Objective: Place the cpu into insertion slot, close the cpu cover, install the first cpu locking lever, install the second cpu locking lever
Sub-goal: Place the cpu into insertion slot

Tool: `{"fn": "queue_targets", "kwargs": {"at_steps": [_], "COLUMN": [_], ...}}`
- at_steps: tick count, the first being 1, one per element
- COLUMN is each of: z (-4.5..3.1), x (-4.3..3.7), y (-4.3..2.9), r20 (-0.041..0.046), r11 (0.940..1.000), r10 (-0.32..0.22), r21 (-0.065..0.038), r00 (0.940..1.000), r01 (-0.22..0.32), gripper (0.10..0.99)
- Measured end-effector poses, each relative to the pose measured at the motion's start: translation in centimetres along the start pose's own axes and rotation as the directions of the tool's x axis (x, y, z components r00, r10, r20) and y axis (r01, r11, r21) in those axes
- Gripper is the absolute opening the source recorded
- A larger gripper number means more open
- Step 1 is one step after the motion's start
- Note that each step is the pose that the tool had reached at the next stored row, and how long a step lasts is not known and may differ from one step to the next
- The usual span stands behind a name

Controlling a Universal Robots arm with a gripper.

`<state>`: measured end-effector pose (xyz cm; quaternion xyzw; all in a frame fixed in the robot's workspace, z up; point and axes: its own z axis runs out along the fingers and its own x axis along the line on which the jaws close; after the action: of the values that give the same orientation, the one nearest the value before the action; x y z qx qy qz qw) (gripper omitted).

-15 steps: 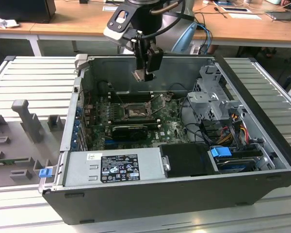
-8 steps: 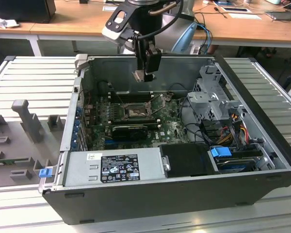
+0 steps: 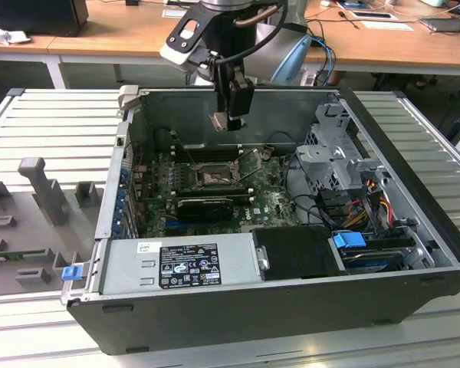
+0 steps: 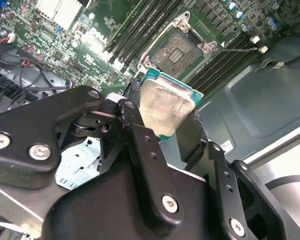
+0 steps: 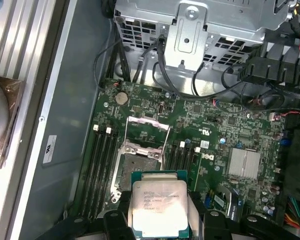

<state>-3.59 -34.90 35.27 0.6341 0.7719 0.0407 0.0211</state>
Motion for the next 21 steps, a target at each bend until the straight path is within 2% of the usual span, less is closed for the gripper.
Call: {"fn": "queue_targets", "kwargs": {"at_steps": [8,21], "z": [0.32,0.8], "x": [-0.01,0.0], "y": [-0.04,-0.08], "r20": [0.0069,0.018], "r11": [0.9965,0.9776], "r10": [0.083,0.211], "r21": [-0.002,-0.006], "r00": [0.9965,0.9774], "r01": [-0.083,-0.211], "gripper": [0.529,0.529]}}
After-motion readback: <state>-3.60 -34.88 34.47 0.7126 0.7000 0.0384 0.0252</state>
